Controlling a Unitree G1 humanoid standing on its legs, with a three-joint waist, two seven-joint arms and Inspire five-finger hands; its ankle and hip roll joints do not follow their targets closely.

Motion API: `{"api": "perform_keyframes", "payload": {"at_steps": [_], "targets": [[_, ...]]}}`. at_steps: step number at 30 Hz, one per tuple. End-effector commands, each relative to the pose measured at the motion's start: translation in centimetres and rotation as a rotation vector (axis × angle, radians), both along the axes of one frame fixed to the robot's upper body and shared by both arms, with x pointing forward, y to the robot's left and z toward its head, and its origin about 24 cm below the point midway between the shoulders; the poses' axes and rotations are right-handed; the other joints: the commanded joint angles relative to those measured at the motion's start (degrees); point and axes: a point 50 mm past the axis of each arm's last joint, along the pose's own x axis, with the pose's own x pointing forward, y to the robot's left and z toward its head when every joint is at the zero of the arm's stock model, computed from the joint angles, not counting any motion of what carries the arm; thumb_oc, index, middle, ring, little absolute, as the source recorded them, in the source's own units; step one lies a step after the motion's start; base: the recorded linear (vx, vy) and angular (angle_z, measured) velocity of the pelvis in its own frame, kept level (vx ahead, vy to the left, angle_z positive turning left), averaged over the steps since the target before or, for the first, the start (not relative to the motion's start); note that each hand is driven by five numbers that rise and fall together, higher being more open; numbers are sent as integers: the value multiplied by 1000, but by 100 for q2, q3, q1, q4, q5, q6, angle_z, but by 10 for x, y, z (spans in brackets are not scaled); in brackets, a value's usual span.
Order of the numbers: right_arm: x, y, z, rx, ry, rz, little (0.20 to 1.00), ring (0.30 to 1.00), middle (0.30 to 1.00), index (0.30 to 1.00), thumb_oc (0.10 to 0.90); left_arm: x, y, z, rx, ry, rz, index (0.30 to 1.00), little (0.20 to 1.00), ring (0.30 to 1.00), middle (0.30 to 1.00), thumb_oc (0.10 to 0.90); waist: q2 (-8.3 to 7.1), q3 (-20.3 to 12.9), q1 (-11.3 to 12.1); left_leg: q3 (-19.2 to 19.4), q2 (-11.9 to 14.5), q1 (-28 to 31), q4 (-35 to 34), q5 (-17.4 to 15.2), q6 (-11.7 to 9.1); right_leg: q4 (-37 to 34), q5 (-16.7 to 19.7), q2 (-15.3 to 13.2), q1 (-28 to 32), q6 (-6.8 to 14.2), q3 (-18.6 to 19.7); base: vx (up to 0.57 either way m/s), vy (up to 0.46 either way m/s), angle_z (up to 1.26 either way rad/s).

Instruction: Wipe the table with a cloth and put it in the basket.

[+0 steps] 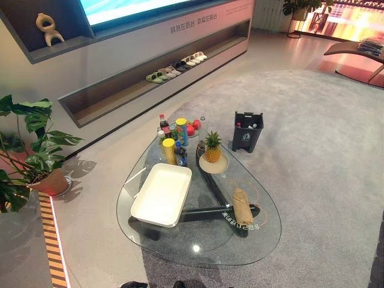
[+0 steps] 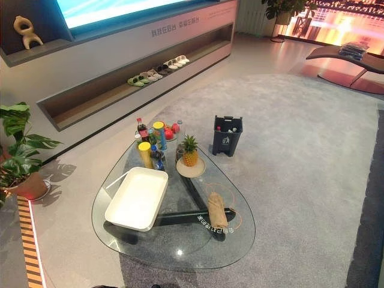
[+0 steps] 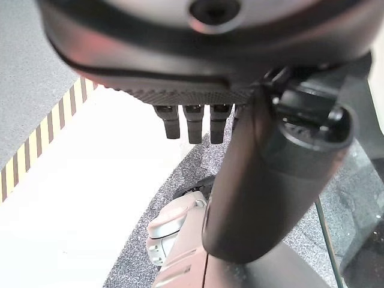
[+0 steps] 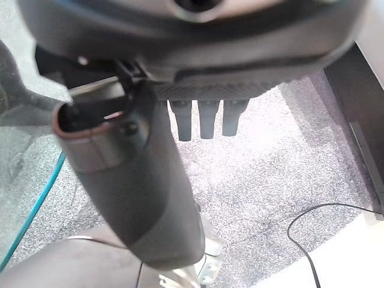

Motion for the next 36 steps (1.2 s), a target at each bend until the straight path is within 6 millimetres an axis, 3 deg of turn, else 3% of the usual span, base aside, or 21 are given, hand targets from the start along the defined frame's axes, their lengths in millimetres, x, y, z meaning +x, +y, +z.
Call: {"api": "perform_keyframes", "payload": {"at_steps": [1, 16, 21, 29, 33, 36], "targets": [[23, -4, 6, -36, -28, 26, 900, 900, 900, 900, 800, 21, -4, 3, -3, -27, -22, 900, 900, 900, 900, 800, -212, 79, -15, 11, -251, 164, -1, -463, 133, 27, 151, -160, -62, 230, -73, 0, 0, 0], [25, -8, 8, -37, -32, 24, 900, 900, 900, 900, 800, 24, -3, 4, 3, -55, 9, 900, 900, 900, 900, 800, -193, 174, -8, 5, -239, 129, -1, -429, 109, 27, 170, -151, -84, 228, -88, 0, 0, 0], [35, -11, 12, -39, -53, 45, 900, 900, 900, 900, 800, 39, -4, 9, -15, -136, 72, 900, 900, 900, 900, 800, -128, 420, -22, -31, -236, -166, -1, -296, 100, 27, 277, -151, -372, 219, -15, -17, 3, 0], [84, -15, 30, -76, -206, 4, 900, 900, 900, 900, 800, 119, -12, 43, -106, -470, 168, 900, 900, 900, 900, 800, 27, 1397, -43, -241, -353, -1179, -1, 76, 174, 57, 587, -91, -1416, 150, 124, -179, -7, 5], [103, -20, 40, -84, -265, -11, 900, 900, 900, 900, 800, 146, -5, 62, -126, -578, 203, 900, 900, 900, 900, 800, 31, 1815, 7, -298, -382, -1523, -1, 260, 127, 431, 528, -80, -1866, 109, 44, -133, -10, 4], [115, -25, 48, -103, -301, -29, 900, 900, 900, 900, 800, 163, 2, 77, -148, -660, 246, 900, 900, 900, 900, 800, 13, 2113, 47, -345, -439, -1972, 366, 314, 102, 888, 458, -107, -2354, 80, -18, -143, -4, 5]]}}
